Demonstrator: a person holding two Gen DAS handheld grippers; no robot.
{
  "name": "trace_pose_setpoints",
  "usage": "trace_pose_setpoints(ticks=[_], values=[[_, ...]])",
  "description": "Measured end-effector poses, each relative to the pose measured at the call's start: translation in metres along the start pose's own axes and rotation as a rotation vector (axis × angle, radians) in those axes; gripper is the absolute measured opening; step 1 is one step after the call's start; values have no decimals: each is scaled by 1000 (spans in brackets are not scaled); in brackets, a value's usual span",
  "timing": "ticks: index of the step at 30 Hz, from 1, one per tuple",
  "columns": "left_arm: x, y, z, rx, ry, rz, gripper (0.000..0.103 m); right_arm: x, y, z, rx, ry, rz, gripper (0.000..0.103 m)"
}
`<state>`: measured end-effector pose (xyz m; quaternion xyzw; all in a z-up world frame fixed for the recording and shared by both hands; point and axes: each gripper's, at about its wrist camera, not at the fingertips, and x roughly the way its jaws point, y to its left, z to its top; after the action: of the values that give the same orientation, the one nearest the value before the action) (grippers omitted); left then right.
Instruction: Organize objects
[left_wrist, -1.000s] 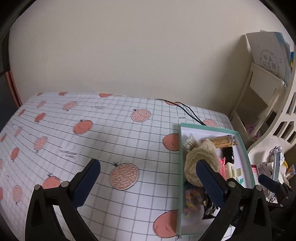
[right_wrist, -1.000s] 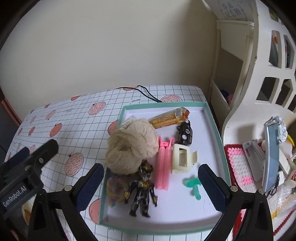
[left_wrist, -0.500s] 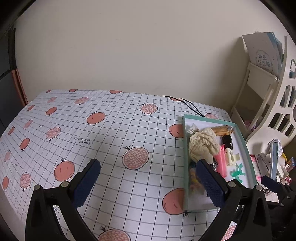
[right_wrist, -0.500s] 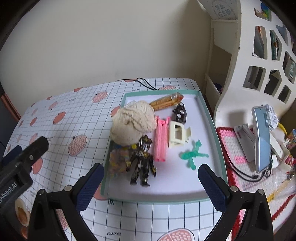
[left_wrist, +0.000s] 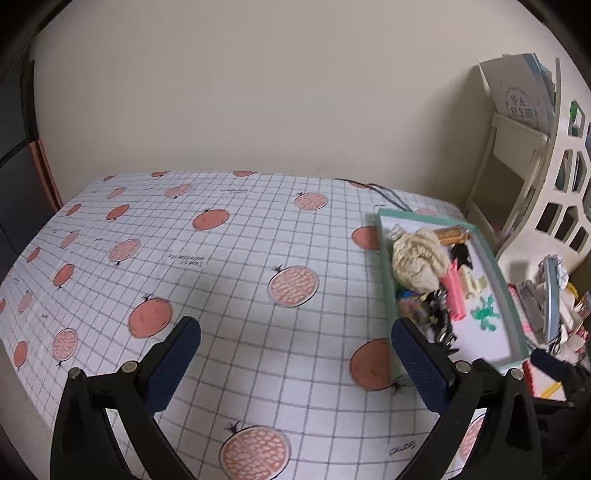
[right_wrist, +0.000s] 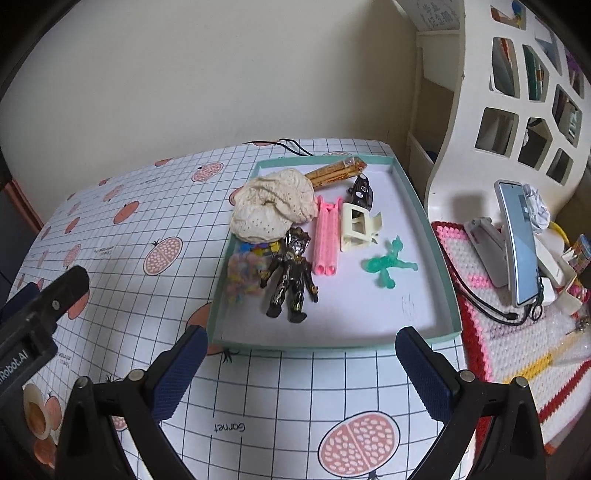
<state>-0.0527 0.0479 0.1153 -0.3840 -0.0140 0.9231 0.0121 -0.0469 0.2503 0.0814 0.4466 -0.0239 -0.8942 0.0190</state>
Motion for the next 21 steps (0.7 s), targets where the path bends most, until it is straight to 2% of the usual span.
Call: trace_pose_setpoints(ticks=[4, 7, 21], values=[[-1, 6, -13, 2, 24, -13, 103, -2, 1, -10, 2, 0, 0, 103], [-1, 12, -20, -3, 27, 15, 103, -4, 0, -19, 18, -12, 6, 103], [12, 34, -61, -41, 101, 41, 103, 3, -7, -62, 72, -12, 1, 103]])
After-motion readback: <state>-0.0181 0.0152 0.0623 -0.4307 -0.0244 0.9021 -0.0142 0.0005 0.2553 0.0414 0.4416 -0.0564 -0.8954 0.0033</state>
